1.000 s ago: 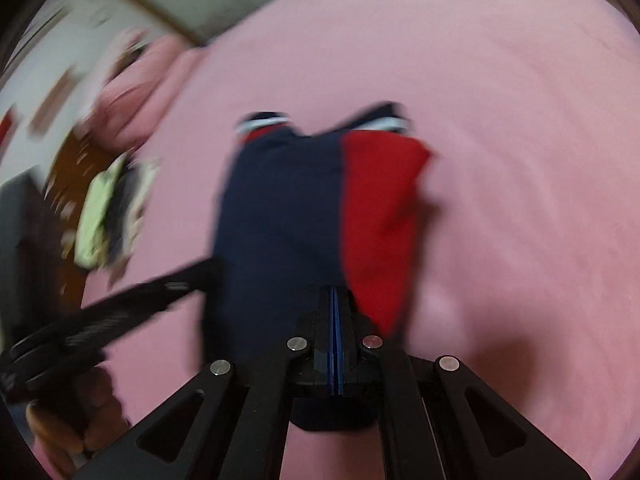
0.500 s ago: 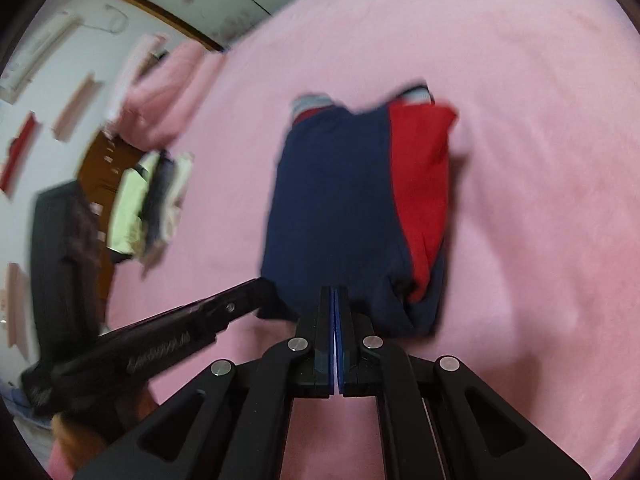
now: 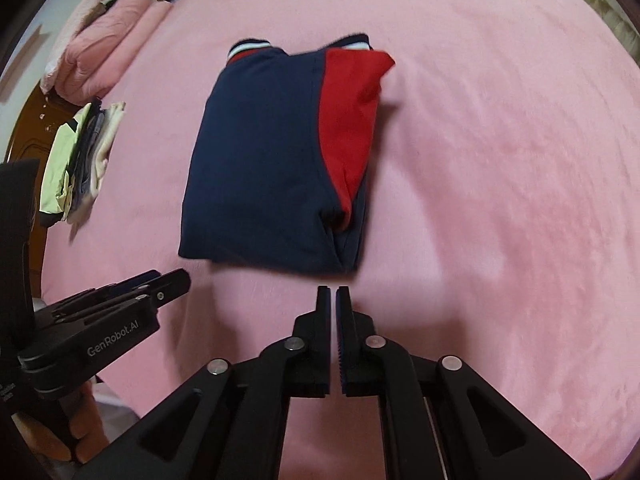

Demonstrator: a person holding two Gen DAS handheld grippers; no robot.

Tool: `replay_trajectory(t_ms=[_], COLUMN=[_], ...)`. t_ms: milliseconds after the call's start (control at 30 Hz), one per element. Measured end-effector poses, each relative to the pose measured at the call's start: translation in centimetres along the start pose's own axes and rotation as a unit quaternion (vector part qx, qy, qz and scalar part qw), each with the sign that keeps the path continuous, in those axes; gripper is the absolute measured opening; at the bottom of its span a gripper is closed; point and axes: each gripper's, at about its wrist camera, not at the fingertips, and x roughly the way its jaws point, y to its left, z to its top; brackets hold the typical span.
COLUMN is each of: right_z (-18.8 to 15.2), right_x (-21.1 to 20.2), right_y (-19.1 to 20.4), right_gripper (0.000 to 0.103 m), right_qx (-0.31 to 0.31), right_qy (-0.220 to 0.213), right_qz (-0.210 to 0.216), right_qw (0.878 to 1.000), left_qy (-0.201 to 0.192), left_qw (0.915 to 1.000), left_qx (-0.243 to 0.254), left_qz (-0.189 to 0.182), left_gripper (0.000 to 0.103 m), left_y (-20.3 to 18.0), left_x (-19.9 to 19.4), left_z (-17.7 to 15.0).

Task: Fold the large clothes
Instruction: 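Open both grippers and withdraw them from the folded jacket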

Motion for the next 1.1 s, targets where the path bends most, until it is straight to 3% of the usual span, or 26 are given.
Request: replay_trajectory(t_ms=[33,100,167,233,333,467,1100], right_z=[-0.3,-0.4,-0.2,-0.2,0.2,0.8,0.8], right_x=[-0.6,-1.5,-2.3,-3.4,-4.6,-5.9,-6.8], right_y=[-0.1,-0.1,0.1,0.1,0.4,0.3,-0.3], right_gripper=[0.010,0.029,0.063,0.076,0.077,0.079,0.080], right_qx=[0.003,0.011,0.019,0.020,0.014,0.014,0.024], right_qy=[0.004,0.007,-0.007,-0.021,-0.027,-0.031,-0.040], right_qz=[0.000,0.002,0.002,-0.010,-0.022,-0.022,-0.008], right_qw=[1.000,1.000,1.000,1.000,0.999,0.999,0.999], left_qy=[-0.002,-0.008,-0.015,-0.018,-0.028,-0.047,-0.043], left_qw=[1.0000,1.0000,0.9998,0.9996,0.9993,0.9975,0.9980], left_qx=[-0.002,0.003,0.011,0.018,0.025,0.044,0.040], left_qz=[0.000,0.003,0.005,0.008,0.005,0.029,0.025], left_gripper=[0.051,0.060,0.068,0.068,0.069,0.071,0.071], left_y=[0.0,-0.3,-0.6,-1.1,-1.4,-1.4,-1.8], left_x=[-0.4,-1.3,-2.1,-2.8,-3.9,-5.3,-5.3], left_z=[0.0,0.0,0.0,0.1,0.2,0.5,0.8])
